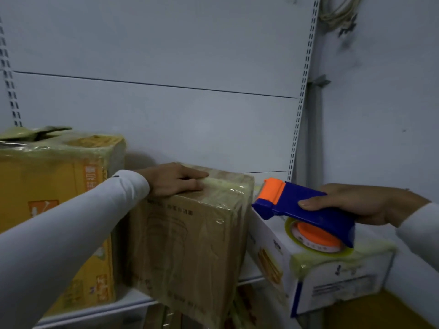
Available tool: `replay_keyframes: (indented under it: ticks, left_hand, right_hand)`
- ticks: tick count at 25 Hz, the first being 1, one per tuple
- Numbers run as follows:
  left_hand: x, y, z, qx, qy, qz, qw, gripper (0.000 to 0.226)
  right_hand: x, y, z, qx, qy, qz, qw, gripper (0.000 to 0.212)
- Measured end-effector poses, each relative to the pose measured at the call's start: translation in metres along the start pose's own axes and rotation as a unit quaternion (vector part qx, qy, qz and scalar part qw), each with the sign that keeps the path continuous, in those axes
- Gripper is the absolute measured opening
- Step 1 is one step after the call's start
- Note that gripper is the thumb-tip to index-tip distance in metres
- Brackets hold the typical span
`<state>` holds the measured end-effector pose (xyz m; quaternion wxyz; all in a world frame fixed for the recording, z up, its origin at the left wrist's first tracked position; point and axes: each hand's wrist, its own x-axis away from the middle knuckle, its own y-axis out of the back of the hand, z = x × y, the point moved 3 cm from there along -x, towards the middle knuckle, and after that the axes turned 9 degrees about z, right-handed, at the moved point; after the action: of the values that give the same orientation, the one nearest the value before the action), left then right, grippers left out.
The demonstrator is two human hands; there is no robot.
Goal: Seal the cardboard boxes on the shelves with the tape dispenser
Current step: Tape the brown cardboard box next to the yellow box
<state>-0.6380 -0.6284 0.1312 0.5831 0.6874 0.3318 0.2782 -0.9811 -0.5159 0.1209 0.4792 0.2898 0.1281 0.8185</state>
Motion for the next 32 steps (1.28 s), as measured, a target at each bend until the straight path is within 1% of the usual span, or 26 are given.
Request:
replay_keyframes:
  ticks: [2,3,4,5,6,7,8,9,10,11,14,18,21,23,25,30,32]
  left_hand:
    - [0.010,0.006,-0.015,-0.038,-0.012,-0.048,0.998,0.049]
    - [0.015,0.008,-0.025,-0.056,-0.016,-0.083,0.995,0.052]
    - [0.018,0.008,-0.040,-0.060,-0.018,-0.110,0.992,0.059]
    - [0.018,0.006,-0.058,-0.054,-0.021,-0.116,0.992,0.072]
    - [0.015,0.001,-0.078,-0.047,-0.020,-0.100,0.994,0.085]
    - [0.011,-0.007,-0.095,-0.046,-0.017,-0.067,0.997,0.092]
    - [0.006,-0.016,-0.108,-0.057,-0.013,-0.032,0.998,0.089]
    - [0.001,-0.023,-0.114,-0.067,-0.008,-0.013,0.998,0.077]
    - [-0.001,-0.027,-0.114,-0.073,-0.006,-0.015,0.997,0.064]
    - [0.000,-0.028,-0.110,-0.072,-0.005,-0.030,0.997,0.056]
    - [0.005,-0.028,-0.096,-0.061,-0.003,-0.046,0.997,0.061]
    - [0.004,-0.028,-0.093,-0.069,0.002,-0.053,0.996,0.065]
    - [0.008,-0.028,-0.095,-0.060,-0.001,-0.064,0.996,0.075]
    - [0.009,-0.031,-0.096,-0.067,-0.012,-0.066,0.996,0.076]
    - [0.010,-0.032,-0.094,-0.066,-0.006,-0.057,0.996,0.073]
    - [0.010,-0.030,-0.096,-0.048,0.005,-0.043,0.998,0.049]
    - [0.011,-0.030,-0.099,-0.052,0.003,-0.040,0.998,0.053]
  right_hand:
    - [-0.002,-0.011,0.000,0.004,-0.009,-0.032,0.999,0.060]
    - [-0.006,-0.017,0.000,0.001,-0.012,-0.044,0.999,0.064]
    - [-0.009,-0.021,0.001,-0.005,-0.012,-0.053,0.998,0.069]
    - [-0.011,-0.024,0.002,-0.010,-0.013,-0.060,0.998,0.071]
    - [-0.013,-0.026,0.002,-0.011,-0.013,-0.064,0.998,0.071]
    - [-0.014,-0.027,0.003,-0.010,-0.013,-0.065,0.998,0.071]
    - [-0.014,-0.028,0.003,-0.010,-0.012,-0.062,0.998,0.071]
    - [-0.013,-0.028,0.003,-0.009,-0.010,-0.054,0.998,0.070]
    - [-0.012,-0.027,0.003,-0.009,-0.008,-0.042,0.999,0.069]
    - [-0.010,-0.025,0.002,-0.007,-0.005,-0.031,0.999,0.067]
    - [-0.005,-0.023,0.000,0.010,0.011,-0.013,1.000,0.066]
    - [-0.001,-0.028,-0.007,0.009,0.014,-0.014,1.000,0.069]
    - [0.000,-0.028,-0.003,0.024,-0.008,-0.021,0.999,0.060]
    - [-0.006,-0.029,0.005,0.060,-0.030,-0.047,0.997,0.047]
    - [-0.014,-0.034,0.017,0.113,-0.045,-0.085,0.989,0.041]
    - [-0.022,-0.033,0.052,0.287,-0.086,-0.141,0.944,0.047]
    - [-0.028,-0.035,0.058,0.355,-0.097,-0.155,0.917,0.046]
